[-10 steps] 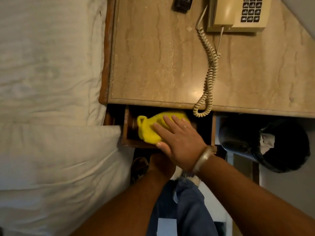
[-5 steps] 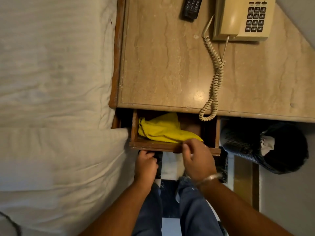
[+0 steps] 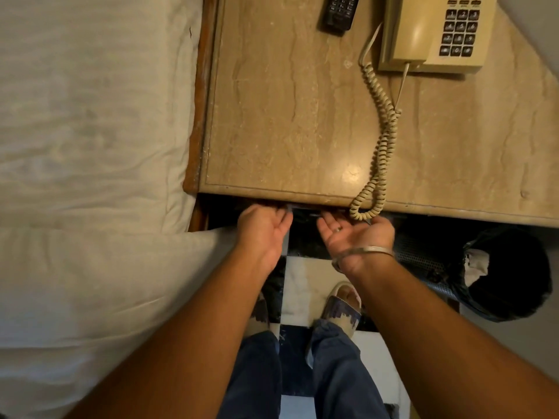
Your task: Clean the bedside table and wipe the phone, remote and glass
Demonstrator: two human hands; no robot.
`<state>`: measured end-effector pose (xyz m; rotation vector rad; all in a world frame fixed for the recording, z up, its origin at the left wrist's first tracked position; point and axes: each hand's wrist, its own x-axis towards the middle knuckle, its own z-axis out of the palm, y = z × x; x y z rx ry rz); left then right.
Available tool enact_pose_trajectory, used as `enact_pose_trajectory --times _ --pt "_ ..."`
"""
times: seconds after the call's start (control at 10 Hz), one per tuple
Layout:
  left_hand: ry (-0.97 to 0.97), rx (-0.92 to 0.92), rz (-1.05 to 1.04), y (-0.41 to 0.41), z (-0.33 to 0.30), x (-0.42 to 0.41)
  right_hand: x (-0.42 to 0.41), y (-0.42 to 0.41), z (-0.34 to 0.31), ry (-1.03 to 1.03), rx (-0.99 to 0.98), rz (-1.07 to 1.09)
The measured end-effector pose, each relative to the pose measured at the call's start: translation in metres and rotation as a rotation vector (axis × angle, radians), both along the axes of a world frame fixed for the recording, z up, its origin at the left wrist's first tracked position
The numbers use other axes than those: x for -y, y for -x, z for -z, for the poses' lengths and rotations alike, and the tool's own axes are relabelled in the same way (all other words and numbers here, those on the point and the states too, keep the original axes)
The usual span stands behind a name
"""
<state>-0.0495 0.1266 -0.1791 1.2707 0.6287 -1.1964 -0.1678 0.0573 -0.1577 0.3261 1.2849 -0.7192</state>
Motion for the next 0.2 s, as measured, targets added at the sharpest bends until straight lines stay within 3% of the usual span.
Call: enact_pose_trajectory --times 0.1,0.2 --pt "-0.082 0.101 0.154 -0.005 -0.008 0.006 -0.003 -0.008 -0.011 -0.017 -0.053 -0.063" --pt "-0.239 0.261 0.419 -0.004 -0.030 -0.006 -0.019 -0.005 -0.038 -0.047 -0.223 -0.344"
